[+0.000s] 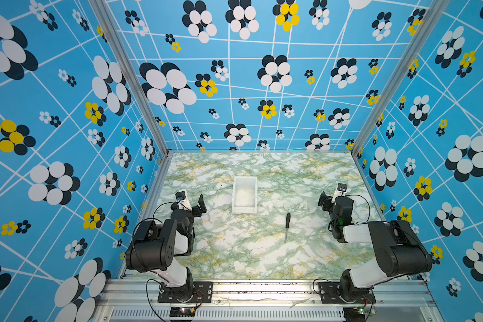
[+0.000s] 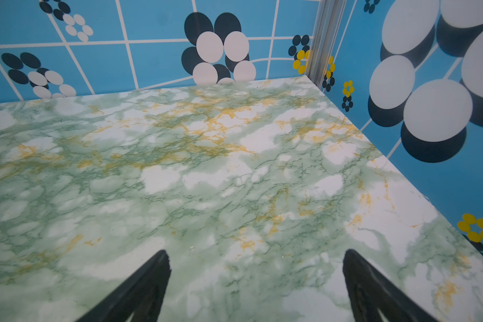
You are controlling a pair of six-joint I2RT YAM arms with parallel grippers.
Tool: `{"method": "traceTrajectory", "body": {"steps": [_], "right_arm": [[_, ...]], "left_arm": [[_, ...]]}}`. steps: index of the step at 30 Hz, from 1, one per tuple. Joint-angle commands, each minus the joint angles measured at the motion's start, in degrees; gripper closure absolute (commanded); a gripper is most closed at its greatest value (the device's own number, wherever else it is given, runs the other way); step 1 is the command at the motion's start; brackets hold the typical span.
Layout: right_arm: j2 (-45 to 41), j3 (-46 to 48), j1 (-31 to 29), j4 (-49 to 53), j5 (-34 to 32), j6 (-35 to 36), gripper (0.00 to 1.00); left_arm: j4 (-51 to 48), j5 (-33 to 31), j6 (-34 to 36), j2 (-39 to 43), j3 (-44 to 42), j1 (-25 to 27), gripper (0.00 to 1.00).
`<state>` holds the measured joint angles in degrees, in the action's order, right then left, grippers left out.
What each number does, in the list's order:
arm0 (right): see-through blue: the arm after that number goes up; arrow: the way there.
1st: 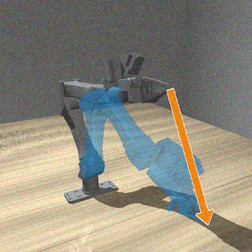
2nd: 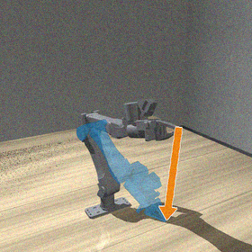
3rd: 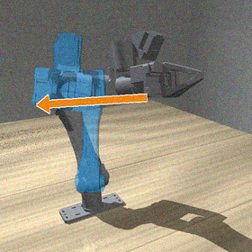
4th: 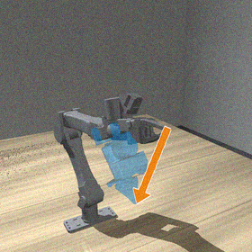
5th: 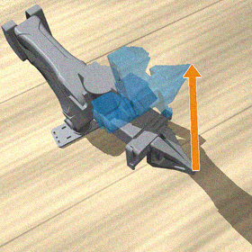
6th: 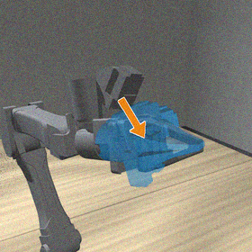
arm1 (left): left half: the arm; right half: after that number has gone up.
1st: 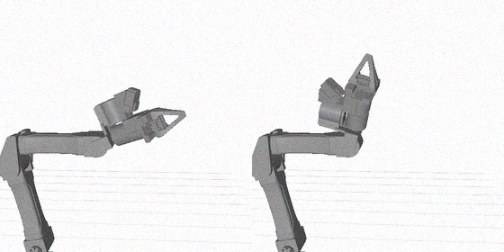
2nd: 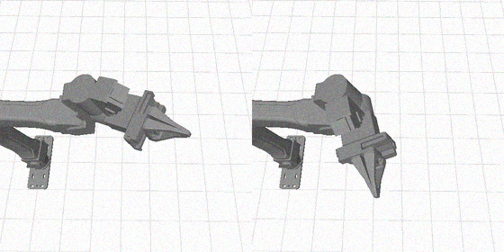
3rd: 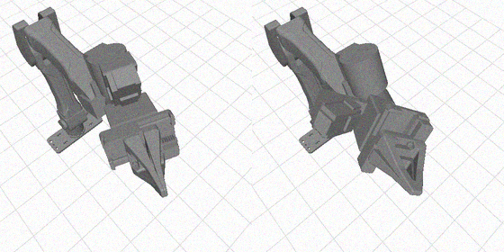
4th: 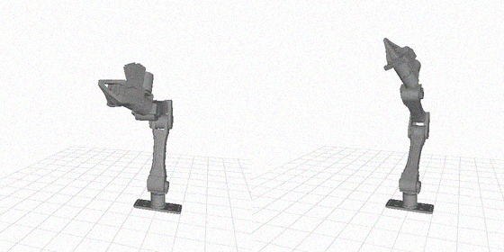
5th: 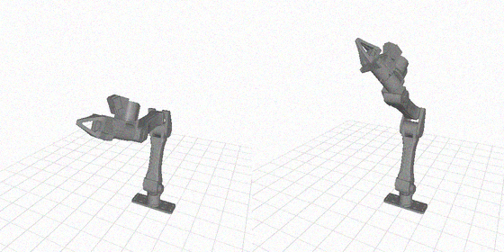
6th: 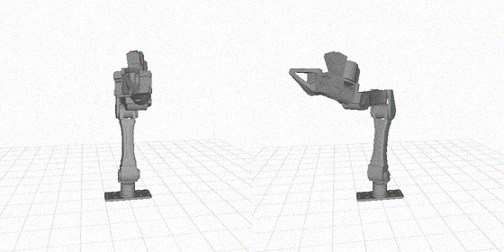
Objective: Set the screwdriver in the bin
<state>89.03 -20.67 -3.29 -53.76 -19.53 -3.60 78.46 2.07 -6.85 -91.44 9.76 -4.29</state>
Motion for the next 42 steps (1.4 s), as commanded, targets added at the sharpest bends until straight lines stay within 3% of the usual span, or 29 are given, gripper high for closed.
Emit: {"method": "traceTrajectory", "body": {"steps": [1,6,8,12,14,20,23,29,32,34,38,42], "right_arm": [[-0.38,-0.71,0.30,0.53,0.37,0.39,0.01],[-0.44,-0.71,0.58,0.58,0.35,0.06,0.01],[-1.07,-0.74,0.55,1.02,-1.25,-0.42,0.01],[-3.18,-1.51,-0.40,4.60,-2.60,0.32,0.01],[-3.98,-2.68,-2.57,5.64,-7.16,2.16,0.01],[-13.03,-13.84,-5.66,34.23,-10.25,-0.93,0.01],[-15.69,-22.61,-7.45,54.02,-11.49,-9.07,0.01],[-18.11,-28.49,-13.79,74.03,-0.31,-17.30,0.01],[-17.87,-29.43,-17.72,81.04,4.95,-20.71,0.10],[-17.76,-28.94,-20.77,82.32,6.99,-22.65,0.12],[-16.37,-28.58,-25.65,83.41,11.28,-26.08,0.23],[-11.45,-31.12,-28.35,85.58,15.04,-29.17,0.31]], "left_arm": [[1.01,3.61,1.25,-0.58,-0.18,-0.44,0.01],[-4.63,7.22,2.61,3.89,1.06,-0.37,0.01],[-13.11,8.54,3.04,9.21,2.84,-0.43,0.01],[-39.89,10.94,6.01,21.42,9.97,-0.36,0.01],[-43.63,10.35,6.95,24.26,10.31,-0.42,0.01],[-59.44,9.20,11.60,27.84,15.04,-0.85,0.01],[-69.19,10.60,13.22,29.09,19.65,-0.85,0.01],[-90.43,11.61,11.11,28.89,33.07,-0.47,0.01],[-102.97,11.66,12.49,27.62,42.02,0.79,0.01],[-109.65,8.96,13.18,26.07,47.64,2.61,0.01],[-123.86,10.55,15.27,20.82,60.45,6.52,0.01],[-127.32,12.83,13.34,18.48,65.54,9.73,0.01]]}}
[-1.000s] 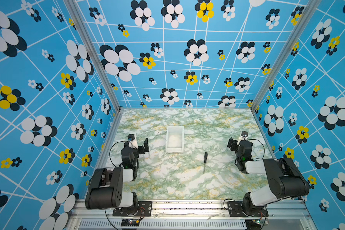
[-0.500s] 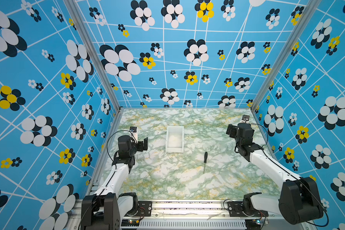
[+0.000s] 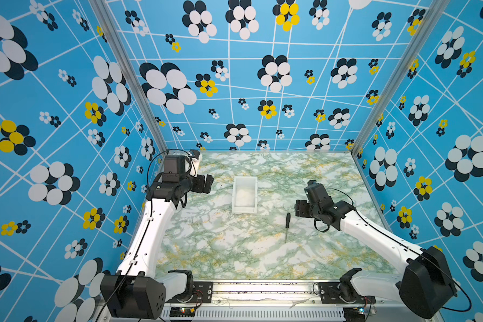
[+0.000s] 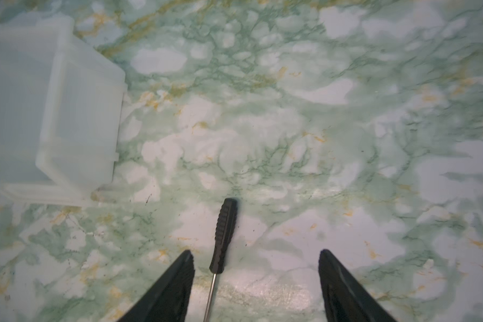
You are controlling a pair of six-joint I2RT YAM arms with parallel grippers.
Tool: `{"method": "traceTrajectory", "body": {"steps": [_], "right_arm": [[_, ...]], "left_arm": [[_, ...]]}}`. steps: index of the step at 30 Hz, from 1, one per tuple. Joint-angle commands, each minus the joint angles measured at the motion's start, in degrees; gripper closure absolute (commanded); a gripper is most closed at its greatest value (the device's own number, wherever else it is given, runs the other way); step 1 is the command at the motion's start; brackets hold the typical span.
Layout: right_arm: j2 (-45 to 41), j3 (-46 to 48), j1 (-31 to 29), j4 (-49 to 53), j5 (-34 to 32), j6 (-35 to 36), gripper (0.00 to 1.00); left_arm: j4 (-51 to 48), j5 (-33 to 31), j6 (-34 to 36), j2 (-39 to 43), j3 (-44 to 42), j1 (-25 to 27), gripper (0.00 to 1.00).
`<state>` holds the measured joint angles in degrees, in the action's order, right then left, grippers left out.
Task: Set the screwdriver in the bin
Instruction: 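Reach the right gripper over the black-handled screwdriver while the left arm lifts forward, then lower the right gripper and close it on the screwdriver handle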
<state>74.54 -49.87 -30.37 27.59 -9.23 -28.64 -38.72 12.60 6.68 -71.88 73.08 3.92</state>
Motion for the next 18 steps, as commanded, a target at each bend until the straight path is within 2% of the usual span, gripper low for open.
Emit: {"method": "traceTrajectory", "body": {"steps": [1,2,8,16,18], "right_arm": [[4.64,-2.49,-2.11,4.23,5.36,-4.84,0.34],[6.27,-3.01,-2.93,3.95,5.74,-5.41,0.38],[12.97,-4.00,-6.19,2.05,4.66,-7.12,0.42],[18.55,-5.37,-6.50,2.23,3.18,-7.60,0.45],[19.50,-5.62,-6.61,1.84,2.96,-7.66,0.49]], "left_arm": [[-9.92,3.05,-0.43,-1.12,2.72,2.36,0.01],[-9.68,3.24,-0.31,-1.16,3.15,3.41,0.01],[-9.66,1.60,-0.31,-2.63,5.99,8.32,0.01],[-8.04,0.03,-0.26,-1.31,2.57,8.56,0.01],[-8.16,0.57,-0.26,-0.92,2.20,8.58,0.01]]}}
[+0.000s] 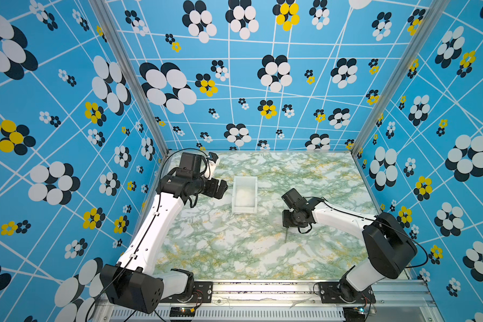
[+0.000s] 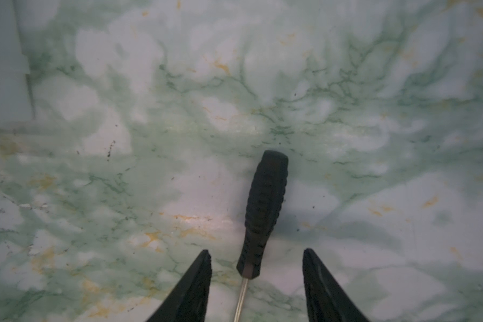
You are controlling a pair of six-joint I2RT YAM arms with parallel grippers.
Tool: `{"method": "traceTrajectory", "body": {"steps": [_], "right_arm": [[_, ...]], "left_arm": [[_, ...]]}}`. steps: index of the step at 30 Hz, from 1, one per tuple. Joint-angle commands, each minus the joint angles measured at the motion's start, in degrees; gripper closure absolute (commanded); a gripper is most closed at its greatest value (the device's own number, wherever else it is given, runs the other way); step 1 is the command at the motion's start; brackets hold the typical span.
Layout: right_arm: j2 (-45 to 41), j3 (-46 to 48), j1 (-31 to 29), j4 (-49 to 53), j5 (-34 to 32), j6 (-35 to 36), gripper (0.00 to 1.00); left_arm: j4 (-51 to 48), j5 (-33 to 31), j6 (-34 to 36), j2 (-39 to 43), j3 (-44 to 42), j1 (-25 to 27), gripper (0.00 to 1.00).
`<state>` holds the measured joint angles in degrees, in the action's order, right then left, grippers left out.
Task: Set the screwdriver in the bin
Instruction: 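Lower the right gripper and close it on the screwdriver handle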
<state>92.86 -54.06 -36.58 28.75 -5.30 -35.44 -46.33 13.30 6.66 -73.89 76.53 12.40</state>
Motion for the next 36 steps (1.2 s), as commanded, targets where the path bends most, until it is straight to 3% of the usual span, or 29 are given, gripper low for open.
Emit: {"method": "traceTrajectory", "body": {"steps": [1,8,22,36], "right_arm": [[1.61,-1.56,-0.41,0.47,-1.10,-0.86,0.50],[4.56,-3.01,-0.42,0.67,-2.02,-0.34,0.58],[6.55,-3.75,-0.40,0.69,-5.70,0.64,0.64],[7.78,-4.70,-0.51,-0.52,-5.60,1.86,0.84]], "left_arm": [[-0.67,0.11,-0.24,1.20,-1.32,0.14,0.01],[-0.12,1.73,-1.19,1.71,-2.37,0.24,0.01],[-0.02,3.61,-1.40,2.27,-3.24,0.33,0.01],[-0.05,4.20,-1.56,2.06,-3.06,0.47,0.01]]}}
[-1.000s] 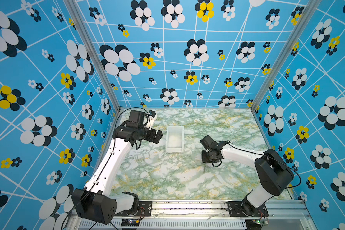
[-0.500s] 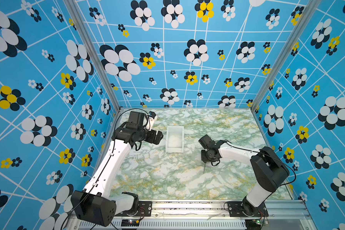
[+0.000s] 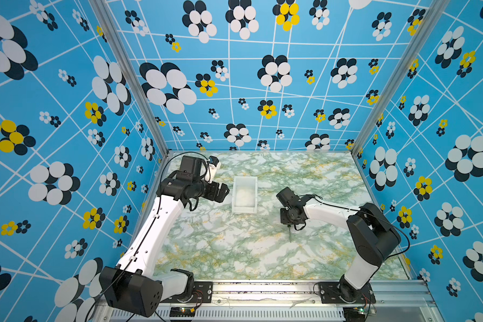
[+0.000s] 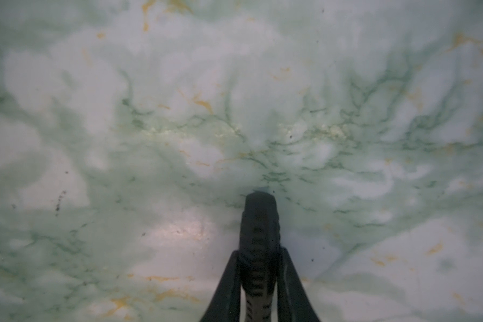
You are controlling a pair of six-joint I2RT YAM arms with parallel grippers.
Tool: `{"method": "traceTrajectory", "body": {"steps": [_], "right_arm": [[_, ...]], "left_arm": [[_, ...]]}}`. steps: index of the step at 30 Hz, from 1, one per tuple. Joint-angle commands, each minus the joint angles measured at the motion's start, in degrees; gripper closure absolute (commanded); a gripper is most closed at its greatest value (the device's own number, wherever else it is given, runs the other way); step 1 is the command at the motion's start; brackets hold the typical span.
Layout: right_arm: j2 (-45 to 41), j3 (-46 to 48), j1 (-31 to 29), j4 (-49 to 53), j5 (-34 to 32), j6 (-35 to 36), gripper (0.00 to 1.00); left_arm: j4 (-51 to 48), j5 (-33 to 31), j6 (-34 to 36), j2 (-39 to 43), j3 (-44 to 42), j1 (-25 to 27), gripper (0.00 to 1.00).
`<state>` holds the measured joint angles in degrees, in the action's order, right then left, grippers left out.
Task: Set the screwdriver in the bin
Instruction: 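Lower the right gripper and close it on the screwdriver handle, then lift the screwdriver with the right gripper and carry it over the white bin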
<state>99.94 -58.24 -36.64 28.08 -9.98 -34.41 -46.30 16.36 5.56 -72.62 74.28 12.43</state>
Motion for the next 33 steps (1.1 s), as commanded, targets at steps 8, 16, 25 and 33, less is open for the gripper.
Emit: {"method": "traceTrajectory", "body": {"steps": [8,16,25,33], "right_arm": [[-2.03,0.58,-0.42,-1.00,-1.17,1.61,0.92],[-5.97,0.49,-0.39,0.29,0.46,2.51,0.92],[-9.40,-3.44,-0.44,4.15,2.34,4.21,0.93],[-9.71,-11.94,-0.77,7.84,4.26,6.48,0.93]], "left_arm": [[0.78,1.05,-0.30,0.57,-1.48,0.48,0.01],[1.32,0.87,-0.04,0.46,-1.84,0.49,0.01],[1.67,-0.11,0.81,1.99,-2.98,0.48,0.01],[1.72,-1.65,1.98,2.09,-2.72,0.41,0.01]]}}
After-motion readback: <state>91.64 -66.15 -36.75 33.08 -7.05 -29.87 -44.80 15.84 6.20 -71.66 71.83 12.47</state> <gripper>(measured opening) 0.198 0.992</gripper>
